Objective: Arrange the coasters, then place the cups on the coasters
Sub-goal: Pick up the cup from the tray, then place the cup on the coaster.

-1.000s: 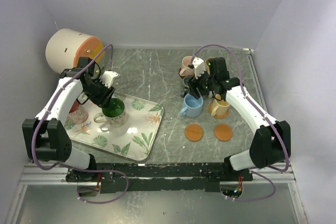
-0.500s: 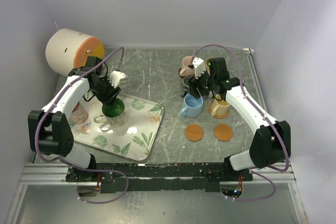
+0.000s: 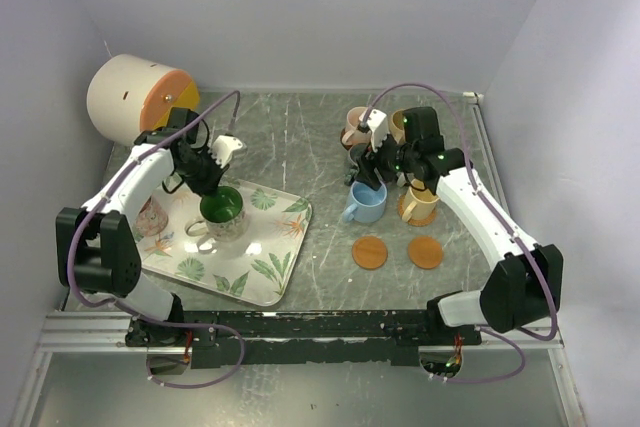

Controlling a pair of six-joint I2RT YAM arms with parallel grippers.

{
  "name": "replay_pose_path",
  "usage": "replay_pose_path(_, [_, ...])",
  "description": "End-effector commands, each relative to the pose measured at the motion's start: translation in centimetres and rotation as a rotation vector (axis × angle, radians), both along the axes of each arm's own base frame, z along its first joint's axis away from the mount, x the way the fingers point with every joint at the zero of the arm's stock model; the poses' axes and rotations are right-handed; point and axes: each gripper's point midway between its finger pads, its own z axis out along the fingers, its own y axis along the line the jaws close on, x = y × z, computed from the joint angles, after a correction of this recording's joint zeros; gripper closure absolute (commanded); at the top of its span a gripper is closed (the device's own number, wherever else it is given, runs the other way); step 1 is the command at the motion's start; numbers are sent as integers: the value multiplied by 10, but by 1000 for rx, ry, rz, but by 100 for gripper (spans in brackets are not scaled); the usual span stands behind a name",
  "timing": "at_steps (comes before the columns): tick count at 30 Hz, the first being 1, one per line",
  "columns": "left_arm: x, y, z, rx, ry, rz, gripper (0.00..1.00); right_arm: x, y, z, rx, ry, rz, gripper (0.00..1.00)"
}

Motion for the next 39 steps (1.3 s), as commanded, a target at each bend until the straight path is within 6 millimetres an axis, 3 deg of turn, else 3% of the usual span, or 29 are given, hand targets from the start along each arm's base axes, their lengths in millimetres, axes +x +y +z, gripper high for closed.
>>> replay_pose_path(1, [7, -31, 26, -116, -29, 36, 93, -3, 13, 33, 50, -44, 79, 39])
replay_pose_path(6, [12, -62, 74, -210, -103, 70, 93, -6, 21, 50, 124, -53, 72, 40])
replay_pose_path(11, [14, -115, 124, -310, -177, 36, 93, 9, 11, 73, 147, -105, -60, 40])
replay_pose_path(14, [3, -154, 141, -362, -162, -5, 93, 25, -11, 82, 129, -139, -214, 40])
replay_pose_path(18, [-12, -198, 156, -427, -185, -58, 93, 46, -67, 82, 158, -98, -467, 40])
replay_pose_path(22, [-38, -245, 157, -411, -204, -155, 93, 58, -124, 68, 177, -5, -657, 40])
replay_pose_path(28, [-72, -315, 164, -416, -226, -246, 93, 52, -158, 55, 148, 25, -758, 40])
replay_pose_path(30, [-76, -331, 162, -400, -236, -236, 93, 44, -159, 55, 139, 42, -731, 41])
replay_pose_path(33, [-65, -345, 161, -415, -255, -171, 93, 26, -143, 58, 151, 66, -618, 42])
replay_pose_path(36, [-55, -355, 171, -478, -281, -114, 93, 11, -132, 62, 166, 64, -552, 42])
replay_pose_path(39, [-52, -367, 186, -532, -274, -95, 93, 6, -139, 64, 143, 45, -585, 42])
